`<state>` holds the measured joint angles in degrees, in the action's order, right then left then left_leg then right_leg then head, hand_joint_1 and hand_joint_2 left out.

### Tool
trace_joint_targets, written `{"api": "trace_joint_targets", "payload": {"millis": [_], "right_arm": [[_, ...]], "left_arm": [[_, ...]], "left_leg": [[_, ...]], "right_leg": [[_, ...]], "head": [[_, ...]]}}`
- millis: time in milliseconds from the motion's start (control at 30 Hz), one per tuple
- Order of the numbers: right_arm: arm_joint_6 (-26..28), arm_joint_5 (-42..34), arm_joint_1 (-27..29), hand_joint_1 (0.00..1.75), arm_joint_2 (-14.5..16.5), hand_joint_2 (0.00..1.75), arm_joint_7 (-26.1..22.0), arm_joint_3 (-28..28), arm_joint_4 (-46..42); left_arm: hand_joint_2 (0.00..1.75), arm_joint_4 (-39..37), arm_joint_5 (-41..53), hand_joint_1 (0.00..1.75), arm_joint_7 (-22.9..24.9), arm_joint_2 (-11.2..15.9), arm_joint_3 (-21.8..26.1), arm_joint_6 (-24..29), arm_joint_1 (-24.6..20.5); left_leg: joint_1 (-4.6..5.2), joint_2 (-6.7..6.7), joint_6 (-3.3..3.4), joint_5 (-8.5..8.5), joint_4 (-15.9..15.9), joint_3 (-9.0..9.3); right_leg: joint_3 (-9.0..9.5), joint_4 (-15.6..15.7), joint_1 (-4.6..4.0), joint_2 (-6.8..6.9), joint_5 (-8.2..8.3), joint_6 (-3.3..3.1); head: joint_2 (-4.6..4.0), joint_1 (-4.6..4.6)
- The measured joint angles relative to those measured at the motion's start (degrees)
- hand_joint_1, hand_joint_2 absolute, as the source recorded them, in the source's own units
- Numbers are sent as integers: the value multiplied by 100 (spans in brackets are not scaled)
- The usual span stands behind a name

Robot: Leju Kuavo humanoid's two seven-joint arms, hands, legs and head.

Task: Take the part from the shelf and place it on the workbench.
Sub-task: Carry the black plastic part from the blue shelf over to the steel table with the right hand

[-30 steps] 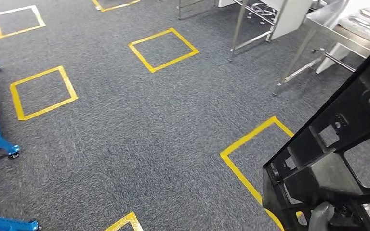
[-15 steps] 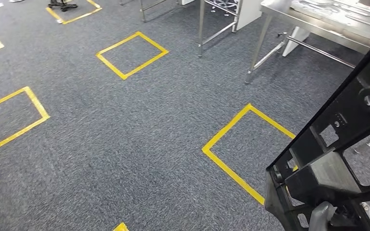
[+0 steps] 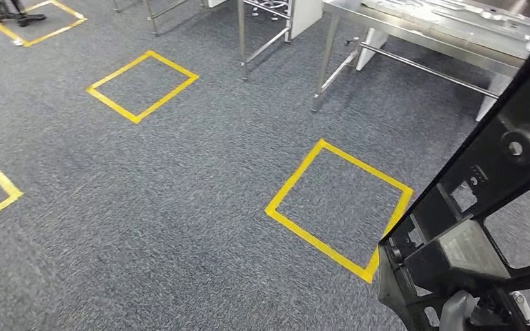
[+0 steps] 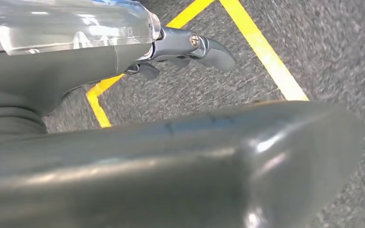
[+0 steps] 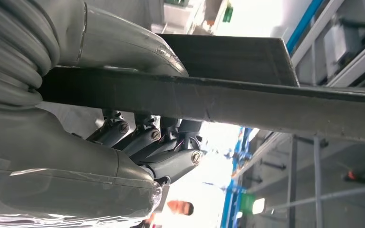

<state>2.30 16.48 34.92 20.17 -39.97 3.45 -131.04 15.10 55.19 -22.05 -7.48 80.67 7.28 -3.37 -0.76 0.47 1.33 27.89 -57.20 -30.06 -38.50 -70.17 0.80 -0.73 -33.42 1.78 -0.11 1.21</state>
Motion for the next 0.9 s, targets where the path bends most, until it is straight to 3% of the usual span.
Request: {"api": "trace_joint_targets", "payload": {"millis": [33,67,100,133,200,267,333,367,433,500,567,600,633,667,733,767,833,900], "right_arm": [[1,0,2,175,0,175,1,0,1],[1,1,3,175,0,175,1,0,2],[2,2,3,175,0,175,1,0,3],[2,5,4,175,0,175,1,0,3],[1,18,1,175,0,175,2,0,3],[0,35,4,175,1,175,4,0,2],[-1,45,10,175,2,175,8,0,1],[-6,46,12,175,2,175,10,0,-1],[-25,50,5,175,3,175,20,0,-4],[-42,56,-3,175,5,175,35,0,-5],[-60,69,-4,175,7,175,52,0,-4],[-74,80,-5,175,7,175,63,0,-3],[-91,92,-5,175,7,175,73,0,-3],[-107,106,-6,175,7,175,85,0,-3],[-119,126,-23,175,6,175,132,0,-4],[-102,133,-34,175,6,175,180,0,-4],[12,178,-51,175,7,175,326,0,-4],[202,256,-57,175,8,175,491,0,-2]], "left_arm": [[0,0,0,0,0,0,0,-1,7],[0,0,0,0,-1,0,0,-2,8],[0,0,1,0,-2,-1,0,-4,5],[0,0,2,0,-5,-2,0,-7,0],[0,0,9,0,-15,-4,0,-16,-6],[0,0,16,0,-24,-4,0,-32,-10],[0,0,18,0,-29,-4,0,-54,-27],[0,0,18,0,-31,-4,0,-67,-38],[0,0,18,0,-33,-5,0,-87,-53],[0,0,19,0,-34,-8,-1,-97,-41],[0,0,22,0,-33,-10,-2,-105,-14],[0,0,27,0,-35,-11,-1,-109,-7],[0,0,34,0,-39,-13,-1,-118,-4],[0,0,41,0,-45,-13,-1,-132,-6],[0,0,38,0,-60,-11,-2,-201,-10],[0,0,25,0,-67,-10,-3,-255,-9],[0,0,-6,0,-86,-9,-3,-377,-8],[0,0,-35,0,-109,-11,-2,-470,-12]], "left_leg": [[4,83,0,8,-1,1],[6,163,-3,20,-2,6],[6,238,-11,34,-3,19],[6,305,-23,51,-3,41],[24,413,-66,96,-9,95],[51,507,-120,136,-15,137],[62,619,-174,159,-3,179],[53,600,-206,194,-26,192],[31,379,-254,415,-332,82],[15,98,-272,791,-1093,-281],[12,15,-277,921,-1649,-582],[12,4,-272,808,-1610,-595],[11,-20,-262,599,-1358,-511],[6,-118,-245,364,-969,-368],[-8,-406,-206,99,-323,-130],[-3,-506,-182,82,-175,-83],[8,-460,-101,114,-111,-64],[2,-365,-9,117,-55,-8]], "right_leg": [[-143,-283,9,26,-93,17],[-204,-402,14,41,-85,28],[-151,-304,16,62,32,33],[9,-9,16,103,223,30],[419,761,-18,327,539,-16],[599,1128,-68,456,607,-95],[587,1150,-84,338,603,-169],[593,1171,-72,276,614,-204],[617,1219,-38,164,645,-277],[619,1225,-33,45,653,-321],[621,1209,-41,-114,648,-332],[625,1196,-43,-196,643,-330],[629,1179,-43,-279,636,-324],[627,1158,-39,-355,625,-311],[592,1104,-43,-491,602,-262],[566,1089,-35,-551,593,-226],[521,1022,-19,-632,640,-139],[460,850,-22,-490,620,-81]], "head": [[0,1],[0,1],[0,1],[0,0],[0,-1],[0,4],[0,8],[0,6],[0,14],[0,21],[0,19],[0,19],[0,19],[0,18],[-1,15],[-1,13],[0,14],[0,5]]}}
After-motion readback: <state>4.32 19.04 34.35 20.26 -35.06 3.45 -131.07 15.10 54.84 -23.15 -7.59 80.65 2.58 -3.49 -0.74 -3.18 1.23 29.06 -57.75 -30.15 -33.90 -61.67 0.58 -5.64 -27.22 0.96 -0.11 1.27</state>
